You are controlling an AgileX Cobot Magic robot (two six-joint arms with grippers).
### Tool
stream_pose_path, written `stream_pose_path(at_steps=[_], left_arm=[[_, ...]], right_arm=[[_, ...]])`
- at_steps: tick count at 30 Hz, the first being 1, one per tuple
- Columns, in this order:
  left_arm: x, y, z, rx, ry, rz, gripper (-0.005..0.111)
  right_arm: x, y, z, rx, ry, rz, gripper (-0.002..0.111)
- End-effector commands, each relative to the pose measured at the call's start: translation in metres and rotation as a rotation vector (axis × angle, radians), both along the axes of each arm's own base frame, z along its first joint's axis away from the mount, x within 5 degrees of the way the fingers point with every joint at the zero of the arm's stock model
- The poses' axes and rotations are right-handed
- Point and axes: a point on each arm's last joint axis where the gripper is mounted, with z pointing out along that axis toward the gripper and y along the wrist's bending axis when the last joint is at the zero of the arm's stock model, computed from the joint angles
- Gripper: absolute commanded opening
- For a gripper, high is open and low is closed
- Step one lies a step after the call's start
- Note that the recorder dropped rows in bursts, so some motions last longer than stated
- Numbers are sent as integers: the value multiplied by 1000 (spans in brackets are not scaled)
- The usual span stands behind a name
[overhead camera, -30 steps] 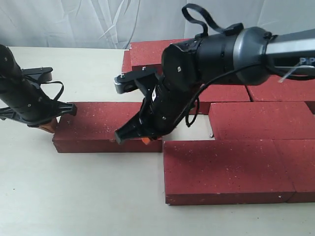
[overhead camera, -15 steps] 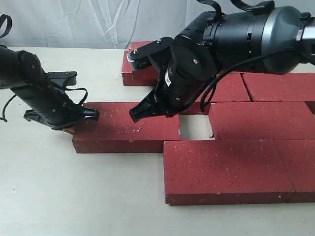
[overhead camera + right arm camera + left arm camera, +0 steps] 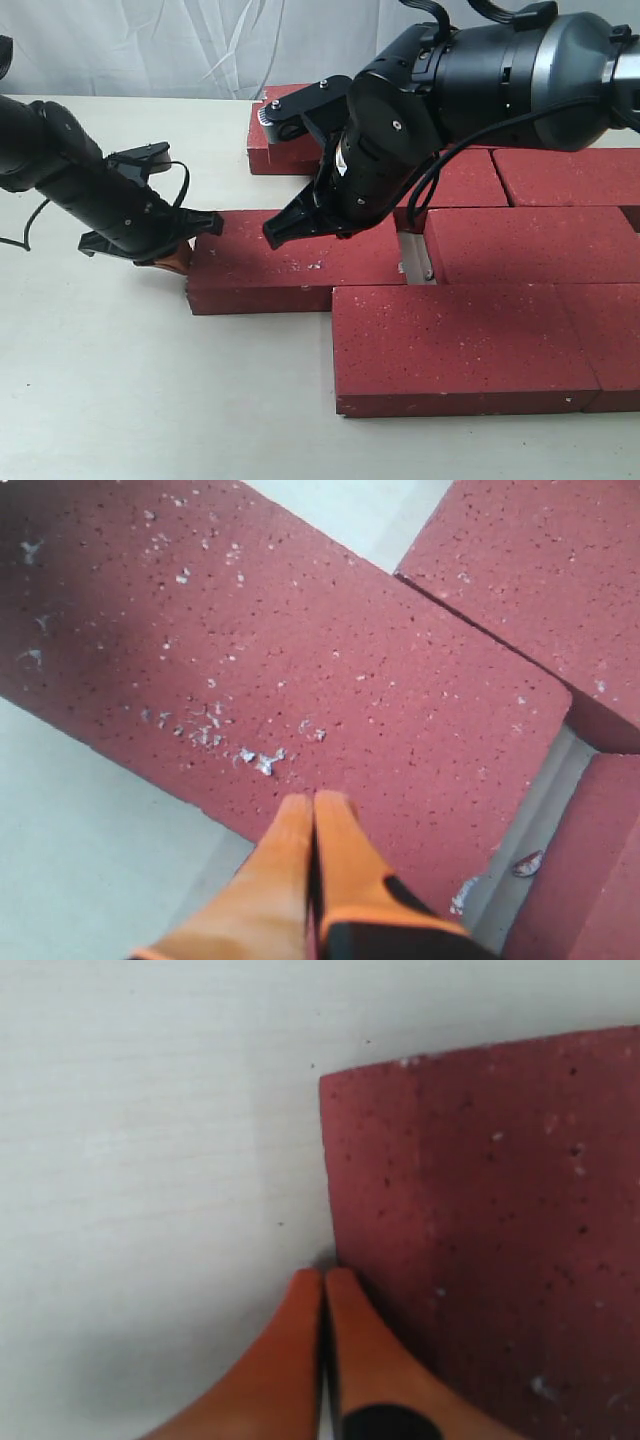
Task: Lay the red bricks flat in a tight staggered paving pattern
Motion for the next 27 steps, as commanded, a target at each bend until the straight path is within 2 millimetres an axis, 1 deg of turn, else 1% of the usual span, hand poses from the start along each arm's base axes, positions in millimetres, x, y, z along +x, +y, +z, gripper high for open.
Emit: stream_pose_path(at_steps=[1, 5, 10, 13, 20, 27], left_arm=[[1, -2, -3, -12, -9, 17, 0], [2, -7, -4, -51, -10, 28, 0], [-2, -22, -21, -84, 33, 9, 0], [-4, -27, -27, -81, 52, -2, 0], [-4, -29, -27, -102, 56, 7, 0], [-7, -36, -24, -184, 82, -9, 0]], right_arm=[[1, -2, 5, 9, -9, -8, -1], [1, -2, 5, 9, -9, -8, -1], [1, -2, 5, 5, -5, -9, -1], [1, -2, 5, 5, -4, -9, -1], [1, -2, 5, 6, -6, -9, -1], [1, -2, 5, 10, -8, -8, -1]])
